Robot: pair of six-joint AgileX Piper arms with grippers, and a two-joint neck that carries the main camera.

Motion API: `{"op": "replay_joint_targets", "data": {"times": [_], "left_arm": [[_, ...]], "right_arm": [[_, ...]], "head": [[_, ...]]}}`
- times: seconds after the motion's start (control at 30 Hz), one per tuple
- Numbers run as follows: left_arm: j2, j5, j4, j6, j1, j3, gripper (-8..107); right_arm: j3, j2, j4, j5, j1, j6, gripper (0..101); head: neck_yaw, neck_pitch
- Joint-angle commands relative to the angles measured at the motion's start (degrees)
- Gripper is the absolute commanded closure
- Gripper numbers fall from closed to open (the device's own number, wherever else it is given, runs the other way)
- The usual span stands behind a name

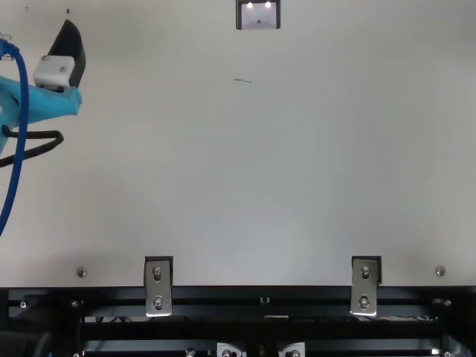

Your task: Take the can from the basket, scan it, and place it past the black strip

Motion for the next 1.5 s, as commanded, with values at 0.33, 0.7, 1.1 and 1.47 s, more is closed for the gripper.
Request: {"op": "replay_joint_targets", "data": {"times": [0.33, 0.7, 1.1, 1.47], "left_arm": [[0.00, 0.00, 0.00, 0.00, 0.00, 0.00, 9], [0.00, 0.00, 0.00, 0.00, 0.00, 0.00, 9], [0.00, 0.00, 0.00, 0.00, 0.00, 0.00, 9], [0.00, 0.00, 0.00, 0.00, 0.00, 0.00, 9]], "right_arm": [[-4.75, -3.23, 7.88, 1.19, 5.95, -0.76, 0], [-6.53, -5.78, 15.18, 1.13, 15.54, 0.14, 0], [-6.07, -7.81, 20.45, -0.18, 24.34, 0.71, 0], [-5.04, -9.44, 20.64, -4.58, 30.44, 2.24, 0]], "head": [[4.26, -2.20], [16.63, -3.26], [30.46, -4.77], [31.37, -4.86]]}}
